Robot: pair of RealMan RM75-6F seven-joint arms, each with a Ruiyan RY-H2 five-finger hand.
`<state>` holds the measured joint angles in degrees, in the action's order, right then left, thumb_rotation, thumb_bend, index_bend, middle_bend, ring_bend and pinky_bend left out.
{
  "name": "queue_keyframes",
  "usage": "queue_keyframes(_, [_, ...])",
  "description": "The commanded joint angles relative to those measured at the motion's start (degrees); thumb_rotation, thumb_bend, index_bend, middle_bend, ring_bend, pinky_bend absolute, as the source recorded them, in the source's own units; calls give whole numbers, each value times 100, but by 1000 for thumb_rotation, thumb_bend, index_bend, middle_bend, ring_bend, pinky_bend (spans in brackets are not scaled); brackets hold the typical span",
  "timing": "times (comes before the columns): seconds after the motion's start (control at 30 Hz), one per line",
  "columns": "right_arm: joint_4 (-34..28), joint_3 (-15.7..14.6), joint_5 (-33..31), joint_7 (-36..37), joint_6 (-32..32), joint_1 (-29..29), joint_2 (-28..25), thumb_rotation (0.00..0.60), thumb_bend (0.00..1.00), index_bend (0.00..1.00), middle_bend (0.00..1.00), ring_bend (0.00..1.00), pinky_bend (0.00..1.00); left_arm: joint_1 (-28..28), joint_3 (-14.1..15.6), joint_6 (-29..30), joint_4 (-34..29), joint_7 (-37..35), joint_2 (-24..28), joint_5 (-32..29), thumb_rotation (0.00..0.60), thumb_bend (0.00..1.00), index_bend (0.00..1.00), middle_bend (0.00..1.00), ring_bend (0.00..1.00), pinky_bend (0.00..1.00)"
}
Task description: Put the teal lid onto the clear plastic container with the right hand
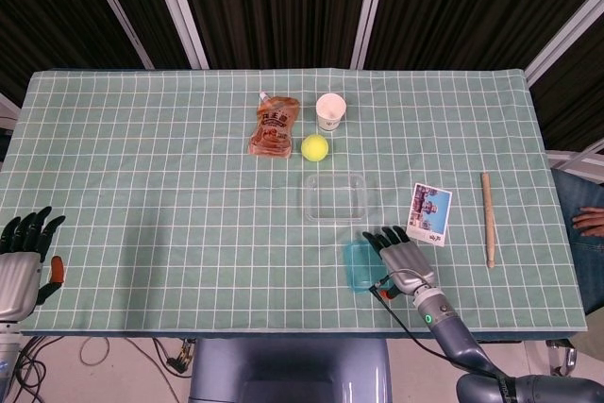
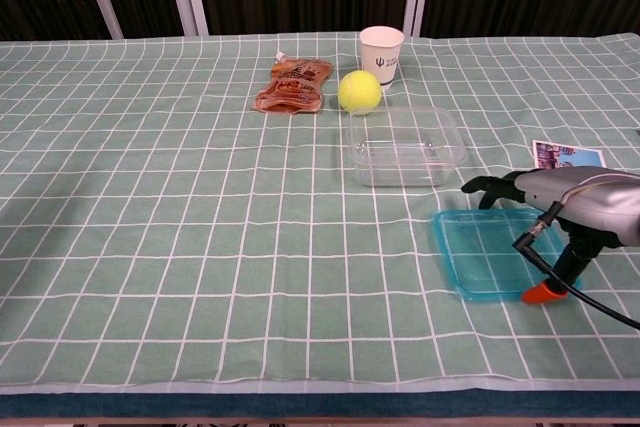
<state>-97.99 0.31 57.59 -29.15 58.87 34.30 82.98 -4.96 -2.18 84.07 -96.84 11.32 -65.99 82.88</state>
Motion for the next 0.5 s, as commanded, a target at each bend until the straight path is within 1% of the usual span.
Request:
queue_keyframes(0.03, [-18, 9, 11, 19, -12, -4, -24, 600, 293, 9, 432, 58, 0, 0, 0, -1, -2, 1, 1, -2, 600, 646, 111, 0, 0, 0])
queue_keyframes(0.5, [-72, 41, 31, 21, -41, -7, -85, 600, 293, 9, 432, 58, 0, 0, -1, 1, -5, -1, 4, -4, 600, 646, 111, 0, 0, 0])
